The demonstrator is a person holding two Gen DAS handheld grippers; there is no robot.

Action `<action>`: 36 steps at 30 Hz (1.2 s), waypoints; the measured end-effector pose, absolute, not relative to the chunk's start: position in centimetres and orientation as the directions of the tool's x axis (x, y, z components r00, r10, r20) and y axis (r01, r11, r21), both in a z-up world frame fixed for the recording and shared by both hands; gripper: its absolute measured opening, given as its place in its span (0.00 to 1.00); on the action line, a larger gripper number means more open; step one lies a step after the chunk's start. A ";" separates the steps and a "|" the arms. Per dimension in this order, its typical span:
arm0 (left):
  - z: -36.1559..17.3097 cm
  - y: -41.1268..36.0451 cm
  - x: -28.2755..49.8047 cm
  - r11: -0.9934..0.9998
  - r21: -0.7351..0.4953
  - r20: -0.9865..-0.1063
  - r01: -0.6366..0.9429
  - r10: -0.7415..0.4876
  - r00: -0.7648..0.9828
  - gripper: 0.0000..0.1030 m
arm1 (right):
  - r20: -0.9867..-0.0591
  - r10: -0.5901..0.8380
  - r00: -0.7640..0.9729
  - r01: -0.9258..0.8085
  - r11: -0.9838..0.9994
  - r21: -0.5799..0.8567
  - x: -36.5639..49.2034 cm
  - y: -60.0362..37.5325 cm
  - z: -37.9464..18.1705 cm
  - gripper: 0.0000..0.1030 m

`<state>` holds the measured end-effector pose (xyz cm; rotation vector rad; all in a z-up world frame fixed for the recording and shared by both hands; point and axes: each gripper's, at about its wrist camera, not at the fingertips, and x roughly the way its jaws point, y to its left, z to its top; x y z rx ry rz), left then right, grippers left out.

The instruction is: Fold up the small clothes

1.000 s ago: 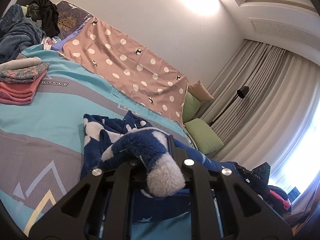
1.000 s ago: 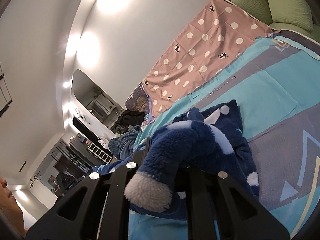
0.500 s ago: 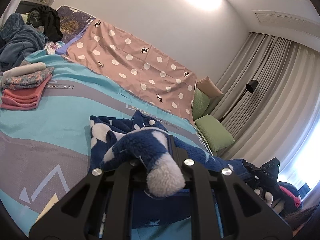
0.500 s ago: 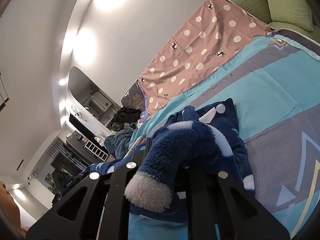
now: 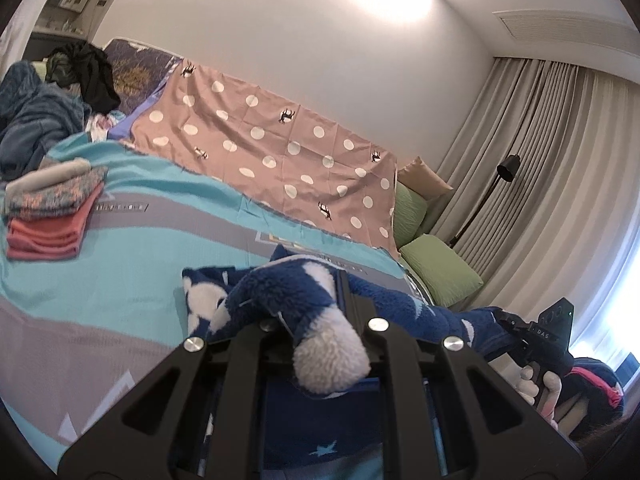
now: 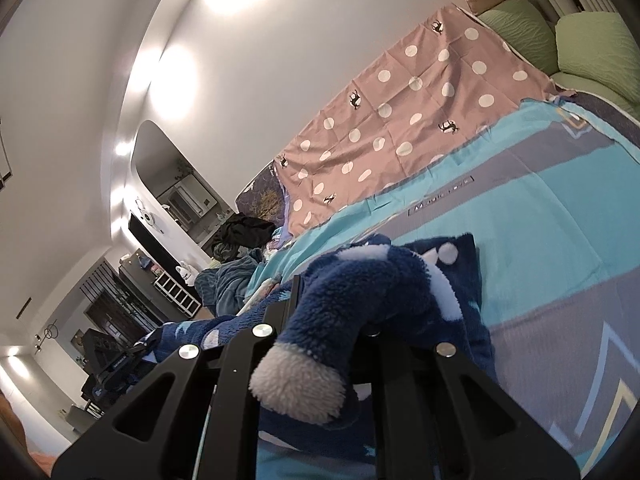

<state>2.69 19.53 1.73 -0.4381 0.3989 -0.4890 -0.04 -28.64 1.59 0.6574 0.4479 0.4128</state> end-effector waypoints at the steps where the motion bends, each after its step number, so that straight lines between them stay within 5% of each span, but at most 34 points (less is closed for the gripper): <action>1: 1.9 19.3 3.1 0.800 -0.481 -0.261 0.359 -0.522 0.812 0.12 | -0.265 0.496 0.827 -0.219 0.718 0.660 0.3 -28.7 1.6 0.12; 36: -0.1 16.6 18.4 0.872 -0.423 -0.414 0.247 -0.428 0.803 0.12 | -0.387 0.390 0.835 -0.126 0.822 0.556 12.7 -27.9 -1.1 0.12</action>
